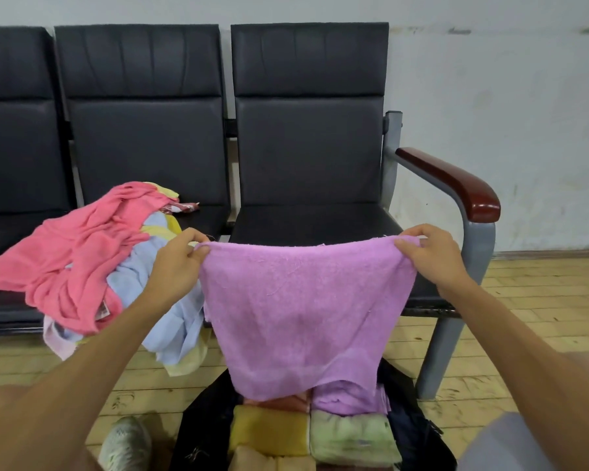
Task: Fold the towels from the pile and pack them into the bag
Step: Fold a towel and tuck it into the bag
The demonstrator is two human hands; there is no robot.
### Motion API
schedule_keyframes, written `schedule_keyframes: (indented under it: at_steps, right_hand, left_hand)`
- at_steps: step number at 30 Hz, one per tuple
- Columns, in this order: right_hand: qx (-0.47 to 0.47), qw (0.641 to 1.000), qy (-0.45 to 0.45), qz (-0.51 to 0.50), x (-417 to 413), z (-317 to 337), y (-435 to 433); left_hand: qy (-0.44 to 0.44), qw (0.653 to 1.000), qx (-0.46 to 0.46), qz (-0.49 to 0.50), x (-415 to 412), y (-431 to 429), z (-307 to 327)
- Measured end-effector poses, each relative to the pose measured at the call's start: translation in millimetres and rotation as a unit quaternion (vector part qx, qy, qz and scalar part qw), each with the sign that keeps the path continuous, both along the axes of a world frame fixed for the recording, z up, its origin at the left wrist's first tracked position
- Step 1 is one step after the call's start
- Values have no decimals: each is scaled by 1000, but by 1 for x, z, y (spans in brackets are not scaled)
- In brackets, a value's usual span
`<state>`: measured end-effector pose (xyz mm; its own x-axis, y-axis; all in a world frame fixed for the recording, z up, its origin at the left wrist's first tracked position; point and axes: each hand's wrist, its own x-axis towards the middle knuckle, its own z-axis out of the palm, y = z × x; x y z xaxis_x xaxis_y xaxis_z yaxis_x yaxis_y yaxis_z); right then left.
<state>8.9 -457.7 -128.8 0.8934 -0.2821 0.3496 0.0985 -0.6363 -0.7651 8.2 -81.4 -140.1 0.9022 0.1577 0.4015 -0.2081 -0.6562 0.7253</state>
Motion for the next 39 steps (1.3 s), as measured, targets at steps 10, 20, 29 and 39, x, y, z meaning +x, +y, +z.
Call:
schedule_keyframes:
  at_steps: [10,20,29,39]
  right_hand:
    - [229,962,125,78,-1,1,-7]
    - [-69,986,131,70,12,-8,-14]
    - [-240,968,63,47,25,-31,1]
    - [-281,922,194,182,31,-56,29]
  left_hand:
    - [170,935,-308,-42,0,4,9]
    - [143,980,9,-138,-6,9,9]
    - [77,953,287,-50,13,6,-22]
    - [193,921,321,-106,41,-39,-51]
